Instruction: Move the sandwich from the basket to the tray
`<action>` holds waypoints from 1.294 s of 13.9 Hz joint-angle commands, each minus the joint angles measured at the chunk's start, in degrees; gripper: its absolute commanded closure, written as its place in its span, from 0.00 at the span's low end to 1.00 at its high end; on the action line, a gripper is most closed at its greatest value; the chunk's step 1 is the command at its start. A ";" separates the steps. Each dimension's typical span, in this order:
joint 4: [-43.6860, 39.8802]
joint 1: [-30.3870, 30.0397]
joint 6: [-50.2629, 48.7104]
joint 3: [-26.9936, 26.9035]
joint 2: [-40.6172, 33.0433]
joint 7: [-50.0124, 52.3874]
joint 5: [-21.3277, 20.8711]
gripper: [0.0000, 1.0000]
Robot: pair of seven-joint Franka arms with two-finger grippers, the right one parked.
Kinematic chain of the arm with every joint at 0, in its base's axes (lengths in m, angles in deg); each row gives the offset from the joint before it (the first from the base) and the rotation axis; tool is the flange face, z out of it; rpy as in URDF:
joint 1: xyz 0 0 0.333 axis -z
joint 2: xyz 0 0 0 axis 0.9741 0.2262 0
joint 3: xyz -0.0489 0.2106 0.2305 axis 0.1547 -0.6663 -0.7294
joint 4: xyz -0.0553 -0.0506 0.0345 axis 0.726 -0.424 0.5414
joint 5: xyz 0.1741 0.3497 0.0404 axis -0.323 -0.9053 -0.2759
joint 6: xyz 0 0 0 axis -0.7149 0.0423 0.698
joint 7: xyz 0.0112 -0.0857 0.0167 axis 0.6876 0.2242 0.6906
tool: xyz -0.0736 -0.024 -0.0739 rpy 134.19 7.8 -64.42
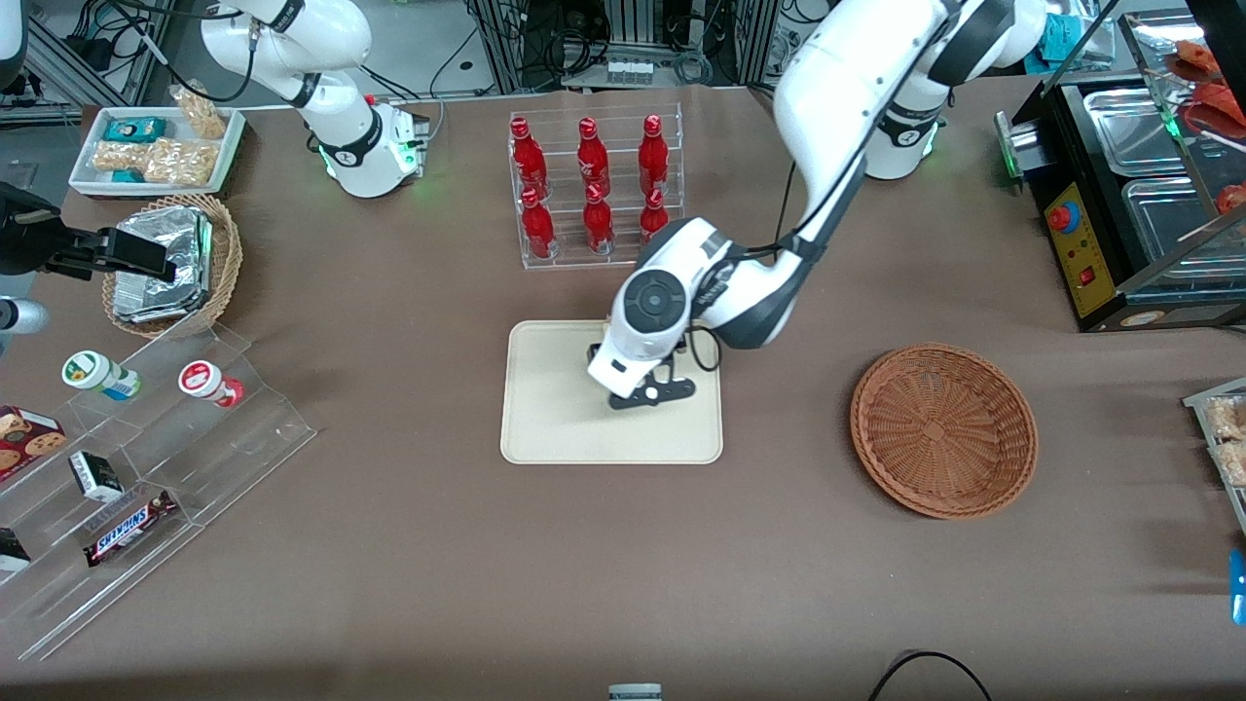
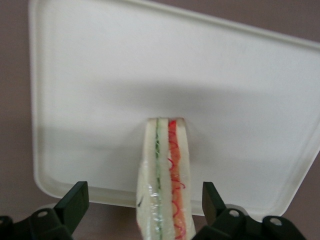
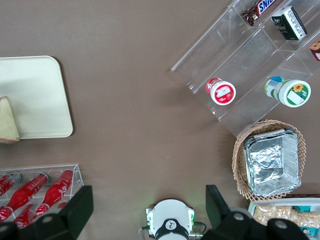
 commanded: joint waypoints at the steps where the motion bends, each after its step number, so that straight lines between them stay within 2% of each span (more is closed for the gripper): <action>1: 0.93 -4.63 -6.73 0.13 -6.07 -0.05 0.44 0.00; 9: 1.11 -24.83 -33.89 0.22 -20.92 -19.18 0.88 0.00; 12: 1.02 -33.98 -39.53 0.13 -24.97 -27.72 0.26 0.00; 14: 0.93 -38.21 -40.85 0.13 -27.60 -28.79 -0.26 0.00; 16: 0.84 -38.84 -42.52 0.21 -29.11 -28.36 -5.42 0.00; 17: -0.03 -38.75 -43.31 0.48 -29.20 -28.27 -7.01 0.00; 18: -2.21 -38.75 -44.02 0.57 -29.11 -28.18 -6.77 0.00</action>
